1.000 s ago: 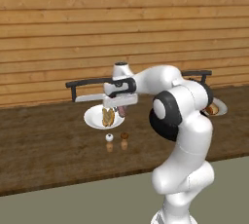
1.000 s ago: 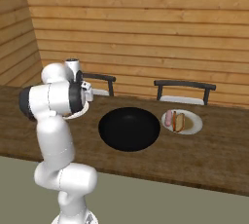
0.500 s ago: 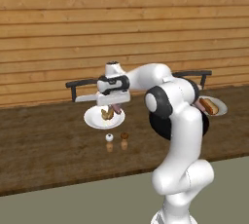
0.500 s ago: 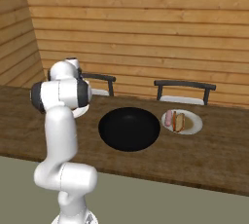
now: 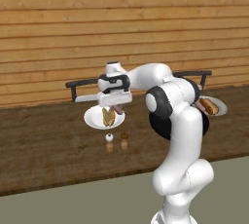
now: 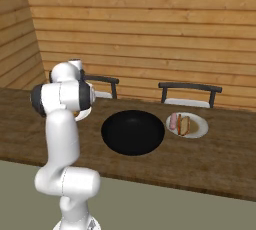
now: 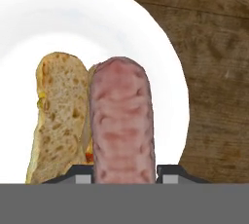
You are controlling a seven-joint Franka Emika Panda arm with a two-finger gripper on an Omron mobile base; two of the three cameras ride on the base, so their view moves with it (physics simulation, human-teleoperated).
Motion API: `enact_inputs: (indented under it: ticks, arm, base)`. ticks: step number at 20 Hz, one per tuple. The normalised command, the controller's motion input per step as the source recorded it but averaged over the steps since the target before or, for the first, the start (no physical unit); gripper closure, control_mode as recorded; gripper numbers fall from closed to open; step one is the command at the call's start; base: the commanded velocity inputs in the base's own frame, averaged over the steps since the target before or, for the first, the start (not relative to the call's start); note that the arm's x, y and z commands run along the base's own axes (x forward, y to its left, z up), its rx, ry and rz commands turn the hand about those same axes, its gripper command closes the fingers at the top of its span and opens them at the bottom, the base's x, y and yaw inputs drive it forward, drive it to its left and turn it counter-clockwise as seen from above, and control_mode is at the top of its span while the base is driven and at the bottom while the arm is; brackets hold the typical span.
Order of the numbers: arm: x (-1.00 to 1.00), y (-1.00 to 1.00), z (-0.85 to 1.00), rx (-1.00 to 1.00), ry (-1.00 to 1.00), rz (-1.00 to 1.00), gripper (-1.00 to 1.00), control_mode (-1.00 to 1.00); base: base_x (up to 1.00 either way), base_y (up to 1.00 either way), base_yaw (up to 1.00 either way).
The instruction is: Place one bun and one sausage from the bowl on each plate.
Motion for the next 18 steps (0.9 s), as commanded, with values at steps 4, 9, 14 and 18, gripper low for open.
enact_inputs:
  ticks: [4, 9, 14, 18]
  arm:
    - [0.06, -0.15, 0.0, 0.02, 0.0, 0.0, 1.0, -1.0]
    - [0.1, 0.01, -0.03, 0.0, 0.0, 0.0, 1.0, -1.0]
    - [0.0, 0.0, 0.0, 0.0, 0.0, 0.0, 1.0, -1.0]
    - [0.0, 0.0, 0.0, 0.0, 0.0, 0.0, -1.0, -1.0]
  base:
    - [0.0, 0.0, 0.0]
    - [0.0, 0.0, 0.0]
    - [0.0, 0.0, 0.0]
    - [0.0, 0.0, 0.0]
